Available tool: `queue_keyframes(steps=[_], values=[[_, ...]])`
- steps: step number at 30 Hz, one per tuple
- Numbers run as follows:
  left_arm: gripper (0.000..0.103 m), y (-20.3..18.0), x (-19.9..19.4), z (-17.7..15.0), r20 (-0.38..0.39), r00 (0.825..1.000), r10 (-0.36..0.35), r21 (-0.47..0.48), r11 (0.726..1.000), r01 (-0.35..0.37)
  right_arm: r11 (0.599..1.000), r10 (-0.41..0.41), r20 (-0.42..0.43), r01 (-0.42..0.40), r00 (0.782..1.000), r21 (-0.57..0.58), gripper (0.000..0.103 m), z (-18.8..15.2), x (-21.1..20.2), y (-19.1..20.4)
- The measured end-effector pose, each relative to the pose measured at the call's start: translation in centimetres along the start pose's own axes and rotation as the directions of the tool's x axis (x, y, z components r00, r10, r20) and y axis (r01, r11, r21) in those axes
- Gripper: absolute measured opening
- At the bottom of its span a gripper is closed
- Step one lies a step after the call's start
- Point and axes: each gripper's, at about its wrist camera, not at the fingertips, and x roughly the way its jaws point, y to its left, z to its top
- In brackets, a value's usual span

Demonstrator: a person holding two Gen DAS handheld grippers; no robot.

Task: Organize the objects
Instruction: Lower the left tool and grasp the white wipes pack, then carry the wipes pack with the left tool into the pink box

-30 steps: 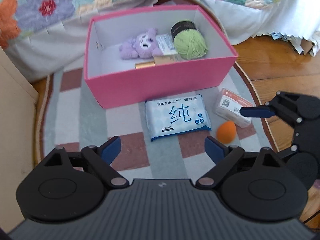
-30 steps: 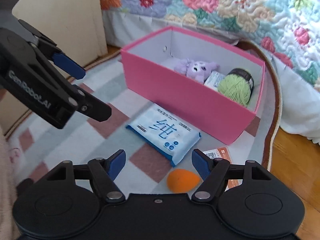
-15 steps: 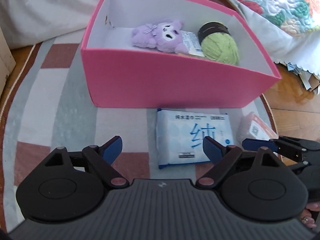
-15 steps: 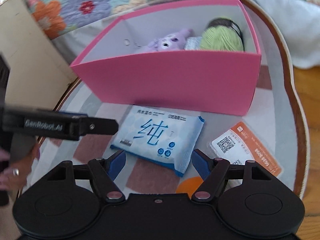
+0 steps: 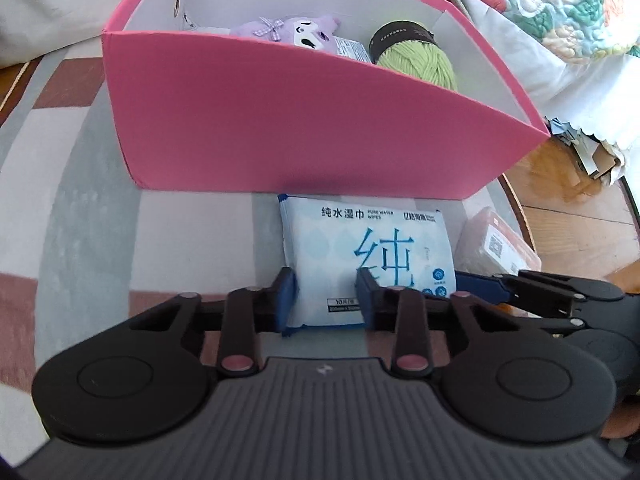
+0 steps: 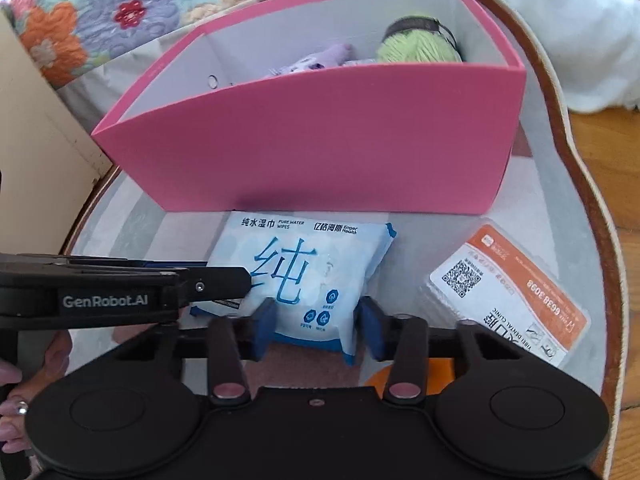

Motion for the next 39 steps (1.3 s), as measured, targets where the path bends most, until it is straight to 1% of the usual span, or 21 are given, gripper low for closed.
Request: queue_keyframes(steps=[2,4,6,8,10,11,13,14,16,19,22,25,28,31,35,39], values=[[0.028,-0.1,-0.5,-0.4,-0.029,1.000,0.011,-0.017,1.000,-0.012,0.999,-0.012,0.006,0.013,1.000,-0.031,0.041,-0.2,-0.4,0.4],[0.026,-0.4,-0.8,-1.2,-0.043,0.998,0.042,-0.025,0.999,-0.043,0.999,0.012,-0.012,-0.012,1.000,-0.051,0.040,-0.4,-0.8,0.8],[0.026,-0.5,-1.2,-1.8,-0.053,0.997,0.051,-0.054,0.997,-0.054,0.998,0.028,-0.025,-0.029,0.999,-0.059,0.040,-0.7,-1.0,0.9],[0.026,-0.5,-1.4,-2.0,-0.071,0.996,0.056,-0.076,0.995,-0.061,0.998,0.040,-0.021,-0.041,0.999,-0.046,0.040,-1.0,-1.2,0.6],[0.026,-0.7,-1.4,-2.1,-0.073,0.995,0.072,-0.072,0.994,-0.077,0.998,0.050,-0.023,-0.050,0.999,-0.026,0.041,-1.2,-1.3,0.4],[0.028,-0.7,-1.4,-2.1,-0.070,0.994,0.079,-0.073,0.994,-0.084,0.999,0.047,-0.022,-0.048,0.999,-0.022,0.042,-1.2,-1.3,0.4],[0.030,-0.3,-1.5,-2.2,-0.065,0.995,0.071,-0.101,0.992,-0.077,0.999,0.048,-0.018,-0.049,0.999,-0.018,0.044,-1.2,-1.2,0.4],[0.033,0.0,-1.4,-2.1,-0.059,0.996,0.064,-0.118,0.991,-0.070,0.999,0.046,-0.014,-0.047,0.999,-0.021,0.044,-1.2,-1.0,0.5],[0.036,0.2,-1.2,-2.0,-0.046,0.998,0.043,-0.126,0.991,-0.049,0.998,0.047,-0.007,-0.048,0.999,-0.034,0.044,-1.3,-0.8,0.5],[0.033,-0.2,-1.4,-2.3,-0.038,0.998,0.050,-0.110,0.993,-0.054,0.997,0.043,-0.013,-0.043,0.999,-0.056,0.043,-1.6,-1.0,0.8],[0.032,-0.6,-2.2,-2.7,-0.064,0.997,0.043,-0.119,0.992,-0.050,0.997,0.028,-0.036,-0.030,0.999,-0.065,0.041,-1.5,-1.3,1.4],[0.031,-1.1,-3.9,-3.1,-0.069,0.997,0.041,-0.132,0.990,-0.050,0.996,0.033,-0.055,-0.038,0.998,-0.086,0.041,-1.4,-2.4,2.0],[0.032,-1.9,-6.2,-3.3,-0.063,0.997,0.050,-0.112,0.992,-0.057,0.991,0.047,-0.060,-0.054,0.997,-0.123,0.041,-1.2,-4.6,3.0],[0.031,-2.6,-8.6,-3.6,-0.062,0.997,0.038,-0.113,0.993,-0.044,0.986,0.059,-0.070,-0.069,0.996,-0.153,0.041,-1.0,-6.9,3.9],[0.032,-3.6,-11.9,-3.3,-0.069,0.997,0.024,-0.081,0.996,-0.029,0.976,0.066,-0.066,-0.078,0.996,-0.205,0.044,-1.0,-10.1,5.3],[0.032,-4.8,-15.3,-3.4,-0.046,0.998,0.043,-0.027,0.999,-0.045,0.971,0.091,-0.051,-0.100,0.995,-0.217,0.046,-0.6,-12.8,6.4]])
